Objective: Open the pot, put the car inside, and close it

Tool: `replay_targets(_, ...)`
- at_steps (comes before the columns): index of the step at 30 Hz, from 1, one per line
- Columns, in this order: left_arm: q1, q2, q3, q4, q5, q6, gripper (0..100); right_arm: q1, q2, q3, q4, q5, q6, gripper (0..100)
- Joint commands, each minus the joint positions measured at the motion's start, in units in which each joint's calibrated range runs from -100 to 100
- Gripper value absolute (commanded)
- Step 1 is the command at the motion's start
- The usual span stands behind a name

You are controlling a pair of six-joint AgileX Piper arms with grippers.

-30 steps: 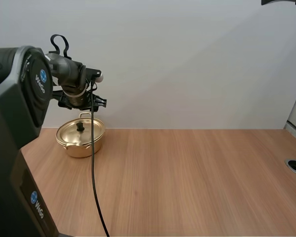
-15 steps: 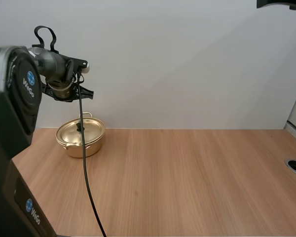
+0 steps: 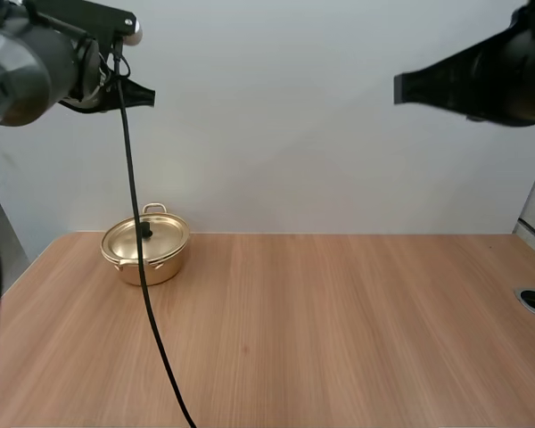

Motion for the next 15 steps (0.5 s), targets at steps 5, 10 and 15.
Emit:
replay_targets(5, -0.13, -12.47, 7.71, -4.85, 2.00, -0.89, 0, -0.04, 0.01, 26.35, -5.91, -28.55, 6.79, 0)
replay_targets(10, -1.39, -21.47, 20.73, -6.34, -6.25, -0.88, 0, -0.04, 0.01, 41.36, -5.93, -51.48, 8.44, 0)
replay_targets(15, -3.65, -31.98, 37.18, -6.08, -19.54, -0.88, 0, -0.04, 0.01, 49.85, -6.18, -61.27, 8.44, 0)
